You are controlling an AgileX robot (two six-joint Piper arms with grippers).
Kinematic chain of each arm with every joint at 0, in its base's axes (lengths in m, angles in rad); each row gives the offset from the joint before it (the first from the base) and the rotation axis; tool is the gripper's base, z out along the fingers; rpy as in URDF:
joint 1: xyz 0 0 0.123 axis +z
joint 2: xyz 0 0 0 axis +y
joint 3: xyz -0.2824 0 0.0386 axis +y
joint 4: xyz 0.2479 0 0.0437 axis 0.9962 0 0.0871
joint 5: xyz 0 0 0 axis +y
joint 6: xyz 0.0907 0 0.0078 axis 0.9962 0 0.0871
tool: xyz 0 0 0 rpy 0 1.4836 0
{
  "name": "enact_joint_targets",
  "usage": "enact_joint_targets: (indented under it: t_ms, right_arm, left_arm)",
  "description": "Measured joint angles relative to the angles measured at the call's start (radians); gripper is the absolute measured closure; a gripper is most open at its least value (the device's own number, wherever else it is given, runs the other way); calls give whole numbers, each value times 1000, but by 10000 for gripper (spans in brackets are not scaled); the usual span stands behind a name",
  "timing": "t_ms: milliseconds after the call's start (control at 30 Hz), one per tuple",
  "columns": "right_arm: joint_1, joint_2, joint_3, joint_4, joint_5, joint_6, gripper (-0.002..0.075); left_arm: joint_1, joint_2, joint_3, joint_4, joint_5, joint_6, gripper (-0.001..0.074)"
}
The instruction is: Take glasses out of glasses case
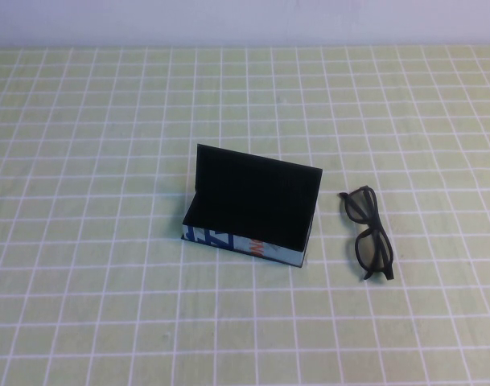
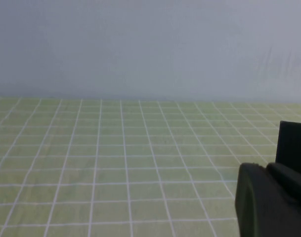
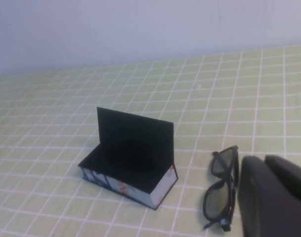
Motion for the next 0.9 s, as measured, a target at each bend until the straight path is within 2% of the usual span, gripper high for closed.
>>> enact_joint_targets:
  t_ms: [200, 767, 900]
  right_arm:
    - [0, 0, 59, 4, -93, 0, 742]
    - [0, 0, 61, 6, -92, 0, 742]
    - [-2, 0, 67, -37, -103, 0, 742]
  left_arm:
    - [0, 0, 9, -15, -2, 0, 739]
    - [0, 0, 9, -18, 37, 0, 739]
    - [0, 0, 9, -18, 37, 0, 739]
